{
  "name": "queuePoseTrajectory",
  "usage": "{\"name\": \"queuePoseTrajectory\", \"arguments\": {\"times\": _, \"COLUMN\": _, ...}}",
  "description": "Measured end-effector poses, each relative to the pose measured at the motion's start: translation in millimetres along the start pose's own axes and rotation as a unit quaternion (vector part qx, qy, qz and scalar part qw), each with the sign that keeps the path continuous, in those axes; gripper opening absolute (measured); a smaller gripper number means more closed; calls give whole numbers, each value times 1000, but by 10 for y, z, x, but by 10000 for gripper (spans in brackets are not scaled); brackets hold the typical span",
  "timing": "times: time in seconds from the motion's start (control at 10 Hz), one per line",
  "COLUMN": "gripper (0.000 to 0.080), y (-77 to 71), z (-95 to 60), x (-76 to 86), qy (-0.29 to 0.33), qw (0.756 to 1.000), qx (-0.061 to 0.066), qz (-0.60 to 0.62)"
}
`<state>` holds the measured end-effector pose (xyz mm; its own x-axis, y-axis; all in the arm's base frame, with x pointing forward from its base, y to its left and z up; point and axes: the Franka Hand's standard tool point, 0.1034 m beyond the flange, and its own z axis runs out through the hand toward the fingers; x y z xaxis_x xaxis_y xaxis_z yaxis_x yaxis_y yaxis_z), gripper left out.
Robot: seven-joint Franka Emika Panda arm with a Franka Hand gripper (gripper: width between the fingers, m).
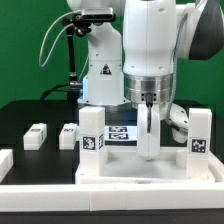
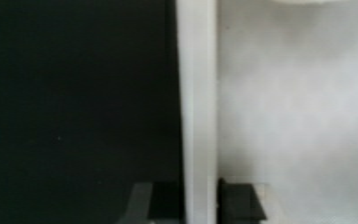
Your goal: Assemble desk
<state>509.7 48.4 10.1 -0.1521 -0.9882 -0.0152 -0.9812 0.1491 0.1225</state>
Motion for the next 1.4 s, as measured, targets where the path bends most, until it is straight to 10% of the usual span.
{"name": "queuePoseTrajectory", "arguments": {"times": 0.2, "gripper": 82, "y": -2, "z": -7, "x": 15, "qy": 0, "qw": 1000, "qx": 1, "qz": -18}}
{"name": "queuePoseTrajectory", "arguments": {"times": 0.7, "gripper": 81, "y": 117, "z": -58, "x": 634, "qy": -11, "qw": 950, "qx": -3, "qz": -313}}
{"name": "queuePoseTrajectory", "arguments": {"times": 1.2, "gripper": 81, "y": 184, "z": -18, "x": 730, "qy": -16, "qw": 894, "qx": -16, "qz": -447}}
{"name": "queuePoseTrajectory", "arguments": {"times": 1.4, "gripper": 79, "y": 27, "z": -97, "x": 806, "qy": -12, "qw": 811, "qx": -18, "qz": -584}}
